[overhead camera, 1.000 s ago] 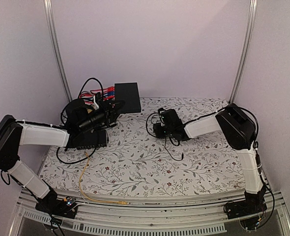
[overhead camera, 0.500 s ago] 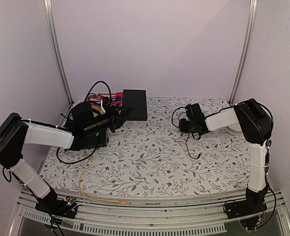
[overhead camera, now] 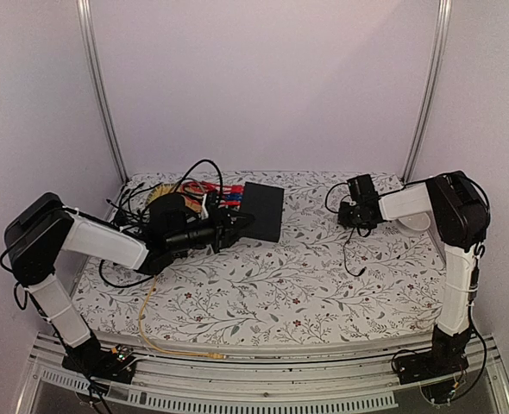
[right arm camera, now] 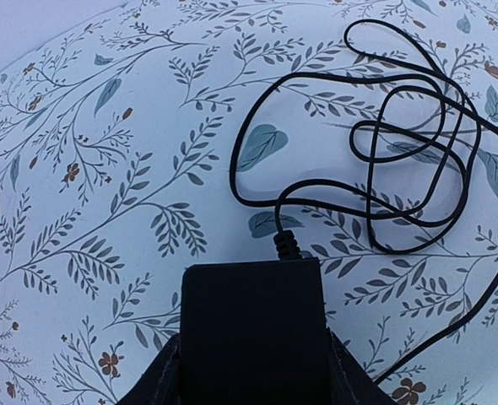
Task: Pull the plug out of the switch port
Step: Move the connector to the corner of the board, then place the connector at the corner of the board.
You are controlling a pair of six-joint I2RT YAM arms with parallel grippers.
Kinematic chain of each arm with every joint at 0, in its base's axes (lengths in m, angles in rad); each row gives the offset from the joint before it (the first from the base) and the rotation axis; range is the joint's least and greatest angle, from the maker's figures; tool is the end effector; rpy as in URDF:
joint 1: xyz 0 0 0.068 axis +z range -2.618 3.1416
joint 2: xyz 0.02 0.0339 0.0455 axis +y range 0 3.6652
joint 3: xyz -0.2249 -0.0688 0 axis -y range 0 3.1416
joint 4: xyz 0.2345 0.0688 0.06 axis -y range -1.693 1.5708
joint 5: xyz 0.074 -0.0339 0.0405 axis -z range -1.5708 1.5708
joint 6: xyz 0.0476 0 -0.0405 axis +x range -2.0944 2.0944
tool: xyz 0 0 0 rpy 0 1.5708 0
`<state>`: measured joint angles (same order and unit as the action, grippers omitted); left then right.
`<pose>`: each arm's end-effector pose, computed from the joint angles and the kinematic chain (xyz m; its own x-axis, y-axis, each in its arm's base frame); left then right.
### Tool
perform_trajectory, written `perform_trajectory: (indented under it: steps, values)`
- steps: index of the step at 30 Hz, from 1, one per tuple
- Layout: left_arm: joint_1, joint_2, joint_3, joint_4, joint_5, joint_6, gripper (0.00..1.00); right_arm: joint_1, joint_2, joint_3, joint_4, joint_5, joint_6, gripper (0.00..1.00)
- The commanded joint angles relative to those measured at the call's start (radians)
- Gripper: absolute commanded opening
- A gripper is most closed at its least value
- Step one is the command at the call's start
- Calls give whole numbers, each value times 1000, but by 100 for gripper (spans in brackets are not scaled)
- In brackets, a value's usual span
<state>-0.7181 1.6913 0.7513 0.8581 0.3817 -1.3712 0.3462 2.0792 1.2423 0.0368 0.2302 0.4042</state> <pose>0.2531 -0.2447 0.1731 -0.8847 -0.4349 -0.1677 0.1161 0.1429 -0.9829 0.3940 0.1306 0.0897 -0.6916 0.1576 -0.7049 0.0991 0.9874 0.1235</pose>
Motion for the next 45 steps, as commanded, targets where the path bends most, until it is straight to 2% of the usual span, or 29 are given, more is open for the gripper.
perform_trajectory:
  steps: [1, 4, 7, 9, 14, 25, 33, 41, 45]
  values:
    - [-26, 20, 66, 221, 26, 32, 0, -34, -18, -3, -147, -5, 44, 27]
    - [-36, 50, 71, 239, 37, 22, 0, -37, -4, 18, -163, -22, 51, 34]
    - [-36, 62, 69, 246, 39, 18, 0, -37, -3, 22, -170, -40, 48, 56]
    - [-36, 71, 69, 245, 41, 20, 0, -38, -11, 18, -170, -51, 48, 66]
    - [-37, 105, 77, 252, 45, 17, 0, -37, -66, -7, -163, -47, 41, 81]
    - [-33, 205, 126, 260, 72, 25, 0, -3, -325, -116, -133, -150, 69, 84]
    - [-21, 266, 152, 295, 91, 19, 0, 63, -497, -76, -184, -202, 77, 86]
    - [1, 361, 195, 295, 126, -3, 0, 69, -455, -78, -238, -168, 66, 87]
    - [13, 384, 200, 320, 137, -27, 0, 18, -394, -106, -217, -184, 99, 87]
